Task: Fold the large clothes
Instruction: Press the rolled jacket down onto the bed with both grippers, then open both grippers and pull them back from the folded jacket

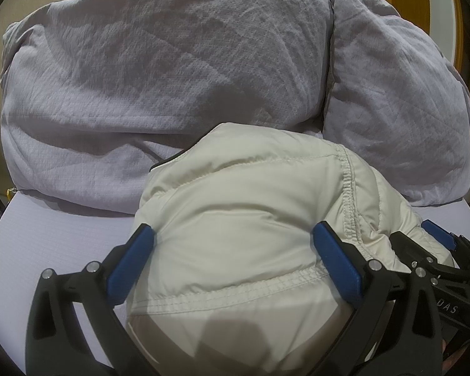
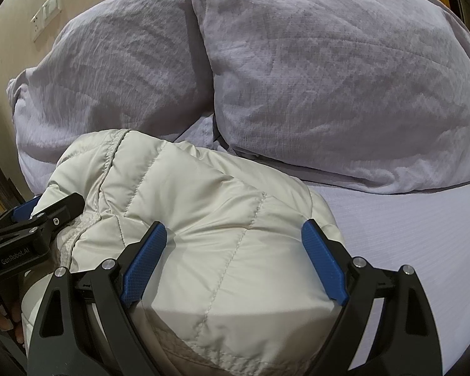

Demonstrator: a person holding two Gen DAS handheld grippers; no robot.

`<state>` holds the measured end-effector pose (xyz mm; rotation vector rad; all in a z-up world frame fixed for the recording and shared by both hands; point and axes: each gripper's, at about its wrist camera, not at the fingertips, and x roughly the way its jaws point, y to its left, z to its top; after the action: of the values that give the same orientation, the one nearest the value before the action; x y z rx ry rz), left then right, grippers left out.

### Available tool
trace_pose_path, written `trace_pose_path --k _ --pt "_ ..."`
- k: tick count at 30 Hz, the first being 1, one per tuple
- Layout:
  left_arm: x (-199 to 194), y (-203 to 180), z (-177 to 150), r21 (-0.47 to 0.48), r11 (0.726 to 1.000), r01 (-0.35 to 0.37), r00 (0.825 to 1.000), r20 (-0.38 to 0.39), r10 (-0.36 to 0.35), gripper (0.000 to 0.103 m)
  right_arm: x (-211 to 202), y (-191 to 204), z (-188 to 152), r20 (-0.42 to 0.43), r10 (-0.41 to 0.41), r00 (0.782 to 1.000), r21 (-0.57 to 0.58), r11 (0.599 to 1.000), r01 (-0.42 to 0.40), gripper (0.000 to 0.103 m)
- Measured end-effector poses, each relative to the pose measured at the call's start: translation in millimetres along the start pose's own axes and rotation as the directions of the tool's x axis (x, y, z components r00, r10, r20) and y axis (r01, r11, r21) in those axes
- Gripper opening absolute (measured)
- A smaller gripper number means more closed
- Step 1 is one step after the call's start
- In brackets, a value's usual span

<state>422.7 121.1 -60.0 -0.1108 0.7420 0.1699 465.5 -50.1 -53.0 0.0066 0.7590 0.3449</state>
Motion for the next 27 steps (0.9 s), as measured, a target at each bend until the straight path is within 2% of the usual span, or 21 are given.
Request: trace_pose_path --k 6,10,16,18,27 --pt "-2 1 3 0.007 1.000 -0.008 1.000 -0.018 0.009 0.101 1 1 2 -0.026 -0.013 1.000 -0.003 1.000 0.013 0.091" --pt "-17 6 4 -0.017 1.000 0.001 0.999 -0.051 -0.002 0.101 -19 -3 1 -0.063 -0.043 0.997 0.011 0.999 0.044 0.091" --pt "-65 13 -13 -0.026 1.000 0.009 0.999 -0.045 -0.010 0.101 -68 -10 -14 -0.110 -0.050 0.993 0.029 0.998 0.054 0.095" --pt "-82 14 -20 -0.023 1.000 0.010 0.999 -0.043 -0.011 0.101 -84 -9 -22 -0.129 -0.055 0.990 0.025 0.998 0.058 0.101" --pt "-166 16 -81 -0.048 0.997 0.065 0.996 -0.051 -0.068 0.101 -152 1 -70 -0.181 -0.018 0.983 0.009 1.000 0.019 0.101"
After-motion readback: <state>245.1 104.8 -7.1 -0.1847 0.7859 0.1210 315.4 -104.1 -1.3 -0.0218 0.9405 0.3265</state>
